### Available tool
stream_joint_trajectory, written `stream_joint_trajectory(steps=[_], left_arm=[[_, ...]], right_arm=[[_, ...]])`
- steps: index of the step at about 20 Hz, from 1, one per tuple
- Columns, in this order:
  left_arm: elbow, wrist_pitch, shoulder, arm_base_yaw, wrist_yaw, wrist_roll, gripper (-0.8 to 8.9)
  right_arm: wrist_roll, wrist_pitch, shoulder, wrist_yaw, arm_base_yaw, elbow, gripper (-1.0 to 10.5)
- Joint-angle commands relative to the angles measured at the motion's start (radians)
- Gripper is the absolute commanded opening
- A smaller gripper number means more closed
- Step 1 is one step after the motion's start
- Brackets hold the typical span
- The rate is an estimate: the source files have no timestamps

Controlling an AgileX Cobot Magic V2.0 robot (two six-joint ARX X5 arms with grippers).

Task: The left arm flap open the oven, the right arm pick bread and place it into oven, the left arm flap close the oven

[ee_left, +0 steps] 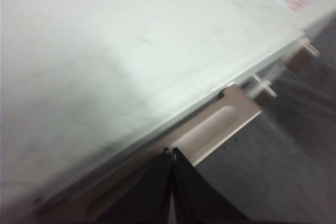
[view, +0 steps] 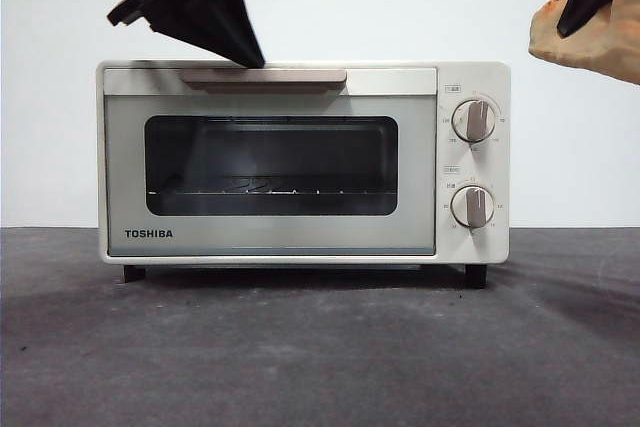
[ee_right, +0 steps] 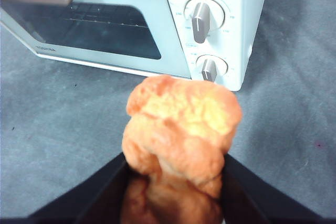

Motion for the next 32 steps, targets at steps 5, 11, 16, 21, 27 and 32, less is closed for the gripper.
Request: stream_joint_trajectory(steps=[5,11,16,21,27,32], left_arm=[[-0.005,-0.140,0.032,-0.078,0.003,0.003,0.11],[-0.005,-0.248,0.032,-0.143,0.003,-0.013,0.11],[-0.005,-0.336,0.032,-0.197,0.003,-0.034,0.11],[-0.005,-0.383,0.032,-0.235,0.003,-0.051,0.11],[-0.005,-0.396,-0.002,-0.223,-0.079,-0.050,0.11],[-0.014,-0.409,-0.165,-0.156,-0.108,-0.050,0.11]], right_arm=[[-0.014,0.005,0.003,0.003,0.007,0.020,2.2],[-0.016,0.005,0.003,0.003,0.007,0.020,2.2],[-0.016,0.005,0.003,0.003,0.007,0.020,2.2],[-0.016,0.004,0.003,0.002,0.007,0.020,2.2],[-0.011,-0.011,0.004,-0.035,0.007,0.020,2.2],[0.003,-0.006,0.045,-0.063,0.018,0.020,2.2]])
